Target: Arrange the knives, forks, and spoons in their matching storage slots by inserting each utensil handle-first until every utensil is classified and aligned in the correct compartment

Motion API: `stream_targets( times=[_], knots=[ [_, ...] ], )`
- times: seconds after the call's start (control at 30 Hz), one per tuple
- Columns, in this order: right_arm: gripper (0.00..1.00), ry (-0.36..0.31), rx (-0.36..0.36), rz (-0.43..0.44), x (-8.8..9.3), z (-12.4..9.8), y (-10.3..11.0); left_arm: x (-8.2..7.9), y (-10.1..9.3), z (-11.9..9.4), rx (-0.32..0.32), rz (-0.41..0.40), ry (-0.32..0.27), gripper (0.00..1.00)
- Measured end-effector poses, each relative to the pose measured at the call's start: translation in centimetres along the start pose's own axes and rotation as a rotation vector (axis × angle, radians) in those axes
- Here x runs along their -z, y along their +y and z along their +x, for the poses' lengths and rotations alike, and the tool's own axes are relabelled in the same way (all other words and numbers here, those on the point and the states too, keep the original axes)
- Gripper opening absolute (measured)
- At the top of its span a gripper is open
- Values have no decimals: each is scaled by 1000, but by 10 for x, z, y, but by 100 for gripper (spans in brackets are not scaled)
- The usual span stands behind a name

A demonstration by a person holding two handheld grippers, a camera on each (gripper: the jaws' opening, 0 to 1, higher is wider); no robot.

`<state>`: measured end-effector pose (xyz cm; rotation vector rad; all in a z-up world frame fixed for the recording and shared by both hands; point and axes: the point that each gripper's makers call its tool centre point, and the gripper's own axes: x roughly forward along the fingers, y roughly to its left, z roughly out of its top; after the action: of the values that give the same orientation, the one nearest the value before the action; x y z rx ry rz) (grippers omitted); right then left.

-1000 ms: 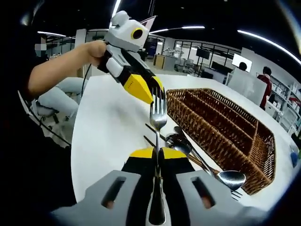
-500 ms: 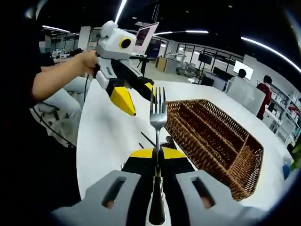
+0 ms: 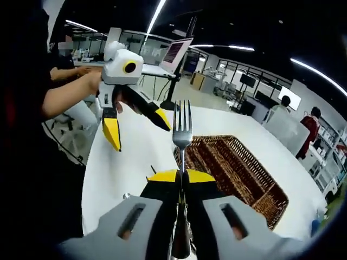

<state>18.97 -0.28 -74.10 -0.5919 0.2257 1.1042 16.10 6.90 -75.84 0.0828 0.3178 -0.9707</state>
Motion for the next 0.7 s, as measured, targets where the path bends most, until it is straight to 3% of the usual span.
stream_targets(
  times=[0.23, 0.53, 0.7],
  knots=[
    [2, 18, -37, -65, -3, 6, -27, -9, 1, -4, -23, 10, -31, 81],
    [2, 74, -113, -168, -1, 21, -56, -2, 9, -5, -70, -24, -16, 89],
    [2, 108, -158, -176, 1, 32, -77, 0, 13, -5, -91, -47, -11, 92]
  ],
)
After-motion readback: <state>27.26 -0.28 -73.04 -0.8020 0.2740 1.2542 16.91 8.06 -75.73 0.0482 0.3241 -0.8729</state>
